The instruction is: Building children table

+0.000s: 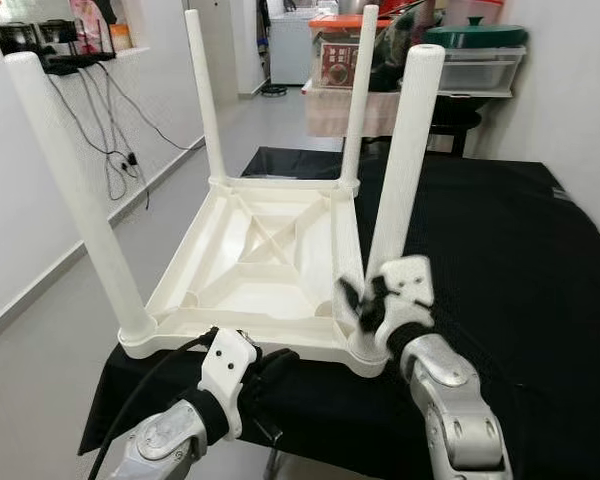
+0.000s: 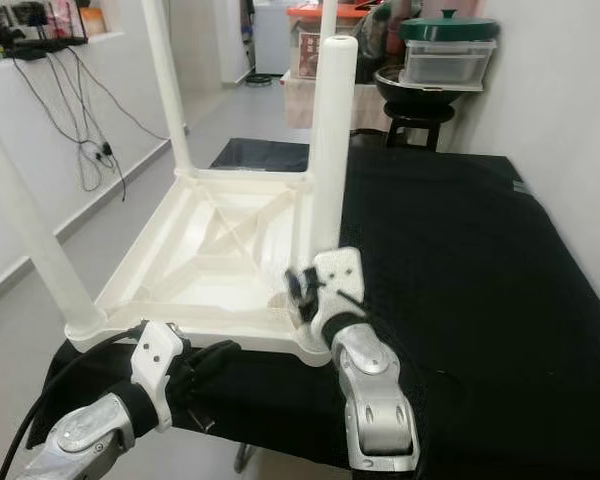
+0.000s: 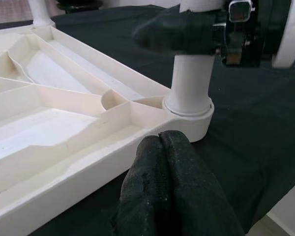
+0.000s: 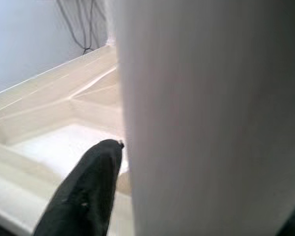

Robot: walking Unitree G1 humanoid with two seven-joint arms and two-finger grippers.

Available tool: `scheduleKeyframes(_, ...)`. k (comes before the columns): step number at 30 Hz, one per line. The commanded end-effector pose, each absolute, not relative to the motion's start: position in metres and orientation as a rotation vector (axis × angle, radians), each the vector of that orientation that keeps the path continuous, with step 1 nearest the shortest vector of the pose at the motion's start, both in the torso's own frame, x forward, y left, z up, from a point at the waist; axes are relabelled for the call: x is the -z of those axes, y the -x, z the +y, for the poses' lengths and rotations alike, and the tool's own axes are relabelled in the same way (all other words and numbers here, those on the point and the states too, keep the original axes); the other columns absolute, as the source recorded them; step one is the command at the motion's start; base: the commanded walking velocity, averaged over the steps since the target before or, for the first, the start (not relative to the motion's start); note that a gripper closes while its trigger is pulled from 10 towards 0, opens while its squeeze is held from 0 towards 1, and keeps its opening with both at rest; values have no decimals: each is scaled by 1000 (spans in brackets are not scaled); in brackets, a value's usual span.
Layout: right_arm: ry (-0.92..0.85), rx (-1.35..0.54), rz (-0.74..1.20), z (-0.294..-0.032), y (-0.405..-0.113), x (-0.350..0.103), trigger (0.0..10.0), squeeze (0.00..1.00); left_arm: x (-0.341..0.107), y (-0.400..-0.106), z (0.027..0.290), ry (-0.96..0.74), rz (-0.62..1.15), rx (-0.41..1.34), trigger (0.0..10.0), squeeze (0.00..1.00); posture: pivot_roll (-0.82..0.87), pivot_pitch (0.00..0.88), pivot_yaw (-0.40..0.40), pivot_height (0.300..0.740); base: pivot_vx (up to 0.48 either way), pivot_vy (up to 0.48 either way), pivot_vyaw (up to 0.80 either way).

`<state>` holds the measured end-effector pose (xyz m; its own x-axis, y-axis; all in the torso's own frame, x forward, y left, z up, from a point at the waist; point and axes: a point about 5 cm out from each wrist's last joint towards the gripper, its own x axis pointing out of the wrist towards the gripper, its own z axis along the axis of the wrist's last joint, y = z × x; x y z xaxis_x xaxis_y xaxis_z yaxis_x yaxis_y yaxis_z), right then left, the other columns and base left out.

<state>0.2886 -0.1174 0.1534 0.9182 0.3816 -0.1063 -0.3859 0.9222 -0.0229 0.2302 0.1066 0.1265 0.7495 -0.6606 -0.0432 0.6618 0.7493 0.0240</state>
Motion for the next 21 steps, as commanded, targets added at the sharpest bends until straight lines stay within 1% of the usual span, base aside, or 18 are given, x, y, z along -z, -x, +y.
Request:
scheduleKeyframes(1,-13,-685,59,-95,-292,-163,10000,1000,-123,-232,108,-44,44,725,10000,0,-25,0,-24,740,0,0,0)
scheduleKeyframes(2,-13,-685,59,-95,-292,-163,10000,1000,-123,-232,108,-44,44,725,10000,0,-25,0,-24,740,0,0,0)
scheduleKeyframes(3,-11,-886,15,-98,-299,-172,10000,122,-123,-231,106,-42,42,722,10000,0,-20,0,-32,740,0,0,0)
scheduleKeyframes(4,19,-955,10,-103,-308,-171,10000,0,-123,-231,105,-40,41,720,10000,0,-16,0,-32,740,0,0,0)
scheduleKeyframes(6,19,-955,10,-103,-308,-171,10000,0,-123,-231,105,-40,41,720,10000,0,-16,0,-32,740,0,0,0)
scheduleKeyframes(8,37,-1024,31,-109,-320,-166,10000,0,-123,-231,104,-39,39,719,10000,0,-3,0,-39,740,0,0,0)
scheduleKeyframes(10,37,-1050,59,-111,-335,-163,10000,0,-122,-229,103,-39,39,719,10000,0,6,0,-42,740,0,0,0)
scheduleKeyframes(13,38,-1058,73,-112,-345,-164,10000,0,-122,-228,101,-40,38,719,10000,0,14,0,-51,740,0,0,0)
scheduleKeyframes(14,33,-1055,78,-112,-348,-165,6118,0,-122,-228,101,-40,37,717,10000,0,18,0,-53,740,0,0,0)
scheduleKeyframes(15,29,-1052,81,-112,-350,-165,6118,0,-122,-227,101,-39,37,716,10000,0,18,0,-53,740,0,0,0)
scheduleKeyframes(16,18,-1035,85,-114,-353,-165,2196,0,-123,-227,101,-39,36,714,10000,0,21,0,-55,740,0,0,0)
scheduleKeyframes(17,18,-1035,85,-114,-353,-165,2196,0,-123,-227,101,-39,36,714,10000,0,21,0,-55,740,0,0,0)
scheduleKeyframes(18,3,-1036,87,-116,-355,-165,0,0,-123,-227,101,-38,35,713,10000,0,21,0,-56,740,0,0,0)
scheduleKeyframes(21,-16,-1036,76,-123,-360,-163,0,0,-123,-227,101,-38,34,710,10000,0,21,0,-56,740,0,0,0)
